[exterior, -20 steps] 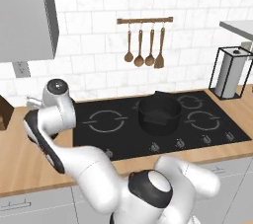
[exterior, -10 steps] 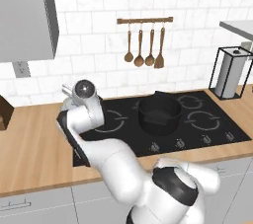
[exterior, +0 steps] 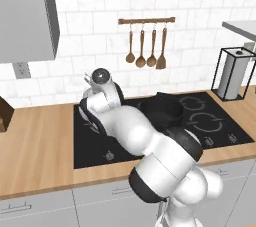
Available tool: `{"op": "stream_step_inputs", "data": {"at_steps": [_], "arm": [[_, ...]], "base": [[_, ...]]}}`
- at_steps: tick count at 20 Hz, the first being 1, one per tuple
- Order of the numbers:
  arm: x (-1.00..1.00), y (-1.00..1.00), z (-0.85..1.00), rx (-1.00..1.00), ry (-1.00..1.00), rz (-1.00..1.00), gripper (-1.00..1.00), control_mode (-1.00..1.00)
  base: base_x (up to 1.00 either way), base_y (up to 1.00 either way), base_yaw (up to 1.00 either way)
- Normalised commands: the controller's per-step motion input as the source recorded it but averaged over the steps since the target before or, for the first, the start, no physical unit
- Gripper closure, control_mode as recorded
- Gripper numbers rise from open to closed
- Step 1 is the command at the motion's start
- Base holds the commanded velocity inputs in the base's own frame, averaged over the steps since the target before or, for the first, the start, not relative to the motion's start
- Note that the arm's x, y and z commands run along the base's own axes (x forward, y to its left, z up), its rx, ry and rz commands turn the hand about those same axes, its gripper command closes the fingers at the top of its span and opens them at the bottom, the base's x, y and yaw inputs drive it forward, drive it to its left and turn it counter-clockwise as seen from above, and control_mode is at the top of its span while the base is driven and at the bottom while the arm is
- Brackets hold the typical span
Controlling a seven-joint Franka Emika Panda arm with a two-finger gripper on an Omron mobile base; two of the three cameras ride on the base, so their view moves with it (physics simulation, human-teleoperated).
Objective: Pick the kettle from the counter and place it on a stove burner. Then turn the burner on.
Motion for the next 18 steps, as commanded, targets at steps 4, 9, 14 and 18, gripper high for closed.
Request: {"op": "stream_step_inputs", "data": {"at_steps": [4,9,14,18], "arm": [[0.73,-0.26,-0.08,0.0,0.24,0.0,1.0,-1.0],[0.43,-0.13,-0.06,-0.02,0.25,-0.01,1.0,-1.0],[0.0,-0.13,-0.32,-0.07,0.08,-0.05,1.0,-1.0],[0.0,-0.01,-0.43,-0.09,0.1,-0.05,1.0,-1.0]], "base": [[0.0,0.0,0.0],[0.0,0.0,0.0],[0.0,0.0,0.0],[0.0,0.0,0.0]]}}
